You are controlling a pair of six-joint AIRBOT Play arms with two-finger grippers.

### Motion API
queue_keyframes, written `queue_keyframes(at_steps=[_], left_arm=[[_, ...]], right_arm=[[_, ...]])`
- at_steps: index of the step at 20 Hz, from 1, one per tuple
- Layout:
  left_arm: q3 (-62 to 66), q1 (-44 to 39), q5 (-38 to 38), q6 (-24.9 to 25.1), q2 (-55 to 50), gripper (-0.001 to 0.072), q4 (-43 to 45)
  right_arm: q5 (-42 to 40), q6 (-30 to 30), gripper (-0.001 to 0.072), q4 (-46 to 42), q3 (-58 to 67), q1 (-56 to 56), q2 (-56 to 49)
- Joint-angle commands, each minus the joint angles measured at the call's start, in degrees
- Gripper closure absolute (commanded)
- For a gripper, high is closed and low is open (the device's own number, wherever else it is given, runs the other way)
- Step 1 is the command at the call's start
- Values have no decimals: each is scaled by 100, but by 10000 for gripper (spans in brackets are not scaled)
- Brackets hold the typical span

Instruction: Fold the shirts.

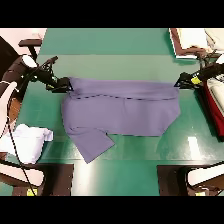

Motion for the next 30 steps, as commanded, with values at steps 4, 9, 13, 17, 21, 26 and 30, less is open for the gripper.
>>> queue_keyframes(at_steps=[4, 9, 13, 17, 21, 26, 30], left_arm=[[-608, 11, -684, -160, 1213, 234, 881], [-3093, -2, -697, -323, 3091, 234, 662], [-4826, -2, -393, -431, 4041, 234, -105], [-5608, -2, 166, -321, 4199, 234, -789], [-5939, -2, 887, -50, 4199, 235, -1305], [-5941, -7, 935, -48, 4199, 243, -1360], [-5873, -7, 450, 369, 4199, 683, -1797]], right_arm=[[612, -210, 303, 675, -313, -243, 833], [367, -247, 303, 684, -1777, -251, 2234], [-125, -247, 303, 719, -2553, -251, 2874], [-184, -245, 303, 721, -2721, -251, 3091], [-186, -245, 303, 726, -2723, -251, 3110], [-48, -245, 303, 697, -2730, -251, 3110], [507, -166, 303, 136, -2798, -487, 3112]])
